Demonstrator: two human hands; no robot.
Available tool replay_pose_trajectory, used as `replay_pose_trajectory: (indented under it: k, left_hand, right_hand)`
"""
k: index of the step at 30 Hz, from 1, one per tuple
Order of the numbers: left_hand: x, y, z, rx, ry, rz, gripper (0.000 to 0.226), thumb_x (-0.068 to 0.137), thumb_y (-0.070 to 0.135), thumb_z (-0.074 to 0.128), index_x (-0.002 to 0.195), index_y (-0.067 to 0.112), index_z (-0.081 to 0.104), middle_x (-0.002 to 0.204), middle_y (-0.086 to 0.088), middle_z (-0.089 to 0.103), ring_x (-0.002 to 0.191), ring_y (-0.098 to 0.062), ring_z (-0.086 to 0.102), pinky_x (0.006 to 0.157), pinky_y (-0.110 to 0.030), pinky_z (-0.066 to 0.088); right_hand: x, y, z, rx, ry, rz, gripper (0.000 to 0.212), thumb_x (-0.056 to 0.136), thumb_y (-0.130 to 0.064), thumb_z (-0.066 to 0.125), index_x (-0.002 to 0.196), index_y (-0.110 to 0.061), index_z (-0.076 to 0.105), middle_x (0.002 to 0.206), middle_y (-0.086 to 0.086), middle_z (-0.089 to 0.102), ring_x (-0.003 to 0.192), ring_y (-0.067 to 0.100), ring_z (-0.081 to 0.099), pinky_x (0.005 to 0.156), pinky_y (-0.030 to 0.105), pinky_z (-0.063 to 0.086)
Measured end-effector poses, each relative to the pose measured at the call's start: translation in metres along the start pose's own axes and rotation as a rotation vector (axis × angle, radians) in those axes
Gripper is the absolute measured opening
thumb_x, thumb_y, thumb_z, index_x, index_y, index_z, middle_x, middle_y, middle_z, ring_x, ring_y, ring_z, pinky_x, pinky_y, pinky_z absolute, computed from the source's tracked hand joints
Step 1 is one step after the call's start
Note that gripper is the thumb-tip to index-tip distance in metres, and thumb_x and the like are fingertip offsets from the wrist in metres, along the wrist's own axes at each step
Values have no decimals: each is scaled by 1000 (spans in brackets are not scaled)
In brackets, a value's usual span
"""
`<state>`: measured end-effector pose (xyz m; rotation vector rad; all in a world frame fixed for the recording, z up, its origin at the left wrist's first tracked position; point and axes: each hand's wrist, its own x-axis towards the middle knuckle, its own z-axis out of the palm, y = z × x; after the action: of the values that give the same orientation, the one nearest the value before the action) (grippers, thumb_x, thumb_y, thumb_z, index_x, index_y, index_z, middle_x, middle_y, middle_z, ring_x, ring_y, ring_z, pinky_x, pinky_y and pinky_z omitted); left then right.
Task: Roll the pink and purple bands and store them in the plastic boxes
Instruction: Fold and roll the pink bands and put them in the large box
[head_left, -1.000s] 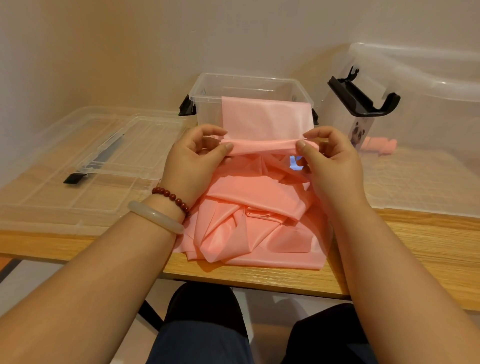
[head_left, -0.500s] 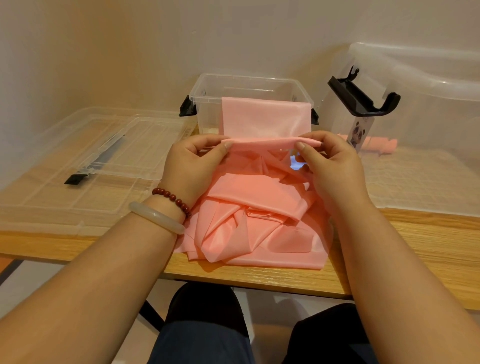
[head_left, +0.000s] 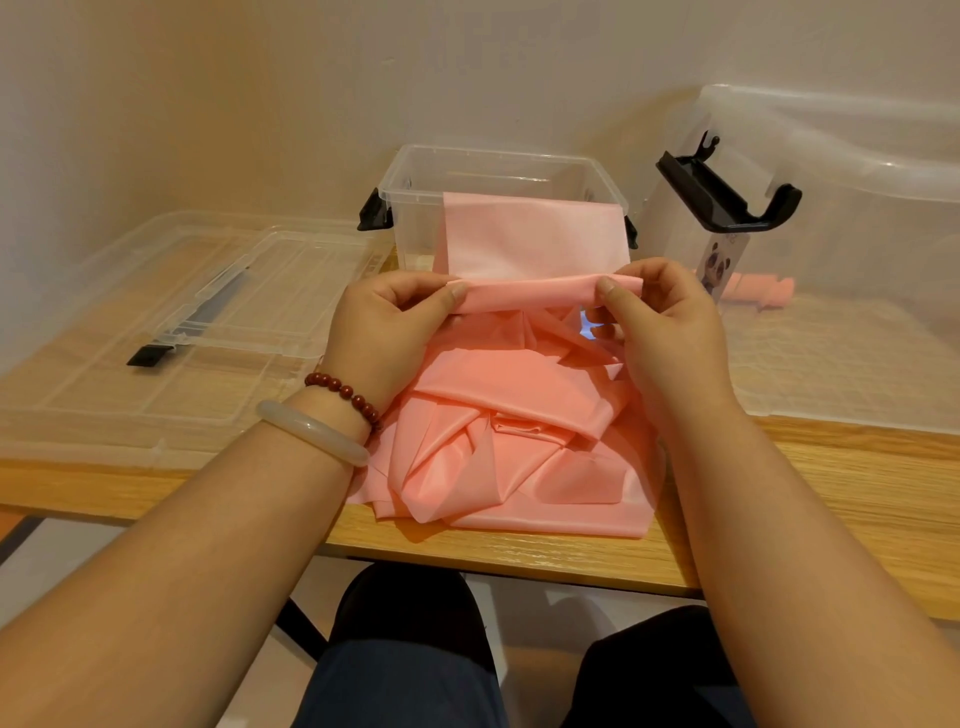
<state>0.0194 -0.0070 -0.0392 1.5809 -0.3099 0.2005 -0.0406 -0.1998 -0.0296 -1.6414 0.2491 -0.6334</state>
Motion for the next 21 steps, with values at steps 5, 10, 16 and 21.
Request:
replay_pose_trajectory:
  k: [5,10,16,21]
  left_hand:
    - [1,0,-1,13,3,-5,13,85,11,71,98,13,74,80,4,72,67,-1,65,66,-13,50]
    - [1,1,-2,6,-7,1,22,87,5,68,108,12,69,86,-3,67,65,-1,64,66,-14,52]
    - [2,1,-3,-22,0,6,11,90,2,62,95,10,67,85,-4,66,65,-4,65,63,-14,51]
    - [2,0,-4,-80,-21,-7,13,88,5,66,95,15,71,86,-3,70,74,-6,67,69,-16,52]
  right_hand:
    - [1,1,-1,-31,15,-46,20,94,-11,61,88,-29,56,69,-7,68,68,15,70,61,37,60]
    - [0,-1,-1,-16,2,-29,16,94,-10,63,83,-23,63,72,-1,68,64,11,67,53,23,53]
    - [1,2,-2,-94,-21,-12,22,80,-15,80,96,-23,68,93,2,71,81,13,72,69,27,58]
    - [3,2,-3,-65,12,-29,7,86,-14,74,90,-20,71,88,7,73,76,12,71,68,28,57]
